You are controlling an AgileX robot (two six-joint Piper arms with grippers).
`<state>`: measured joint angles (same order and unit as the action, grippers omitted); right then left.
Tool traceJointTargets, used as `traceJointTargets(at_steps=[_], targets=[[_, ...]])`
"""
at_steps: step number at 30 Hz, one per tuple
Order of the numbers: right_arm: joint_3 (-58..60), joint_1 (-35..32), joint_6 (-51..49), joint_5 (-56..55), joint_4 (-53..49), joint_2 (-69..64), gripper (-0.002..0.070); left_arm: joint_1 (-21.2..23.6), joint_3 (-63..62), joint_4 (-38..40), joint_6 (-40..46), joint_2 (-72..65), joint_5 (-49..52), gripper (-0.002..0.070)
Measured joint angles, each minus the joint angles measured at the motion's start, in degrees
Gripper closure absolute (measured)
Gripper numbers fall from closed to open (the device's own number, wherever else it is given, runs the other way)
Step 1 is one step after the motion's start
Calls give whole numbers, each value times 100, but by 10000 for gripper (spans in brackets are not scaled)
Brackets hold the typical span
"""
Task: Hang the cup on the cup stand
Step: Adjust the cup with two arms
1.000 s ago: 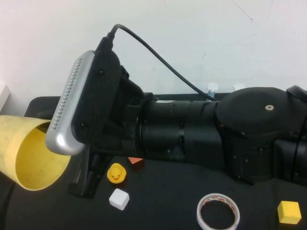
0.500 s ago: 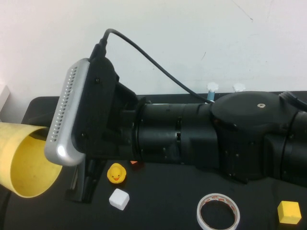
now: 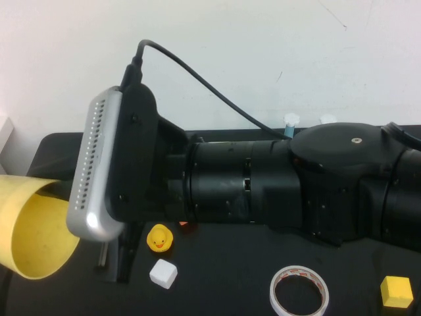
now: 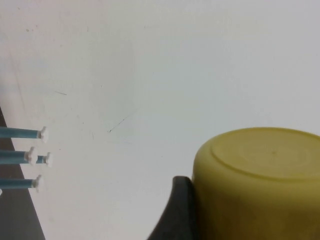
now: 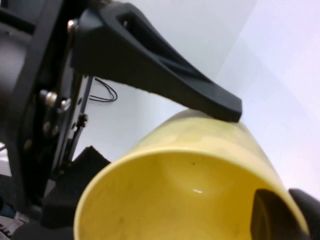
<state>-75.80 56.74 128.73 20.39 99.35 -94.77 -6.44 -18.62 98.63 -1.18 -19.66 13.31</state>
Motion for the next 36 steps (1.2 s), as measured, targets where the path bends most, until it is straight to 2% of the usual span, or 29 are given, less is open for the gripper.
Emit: traceJointTargets(at_steps=[6, 8, 24, 27, 32, 34, 36], targets=[[-13, 0, 225, 175, 0, -13, 652, 0, 0, 0, 45, 0, -48, 88], [-13, 58, 291, 718, -37, -37, 655, 0, -9, 0, 118, -11, -90, 92], [-13, 71, 438, 605, -72, -37, 642, 0, -9, 59, 360, -70, -53, 110], [-13, 106, 351, 580, -85, -37, 556, 0, -9, 59, 601, -84, -44, 117], [-13, 193, 44, 649, -315, -37, 306, 0, -13, 48, 1044, -118, -35, 130], [-13, 207, -186, 597, -679, 47, 251, 0, -90, 48, 1396, -118, -76, 132], [-13, 234, -584, 459, -1110, 179, 228, 0, -228, 48, 1882, -130, -110, 138]])
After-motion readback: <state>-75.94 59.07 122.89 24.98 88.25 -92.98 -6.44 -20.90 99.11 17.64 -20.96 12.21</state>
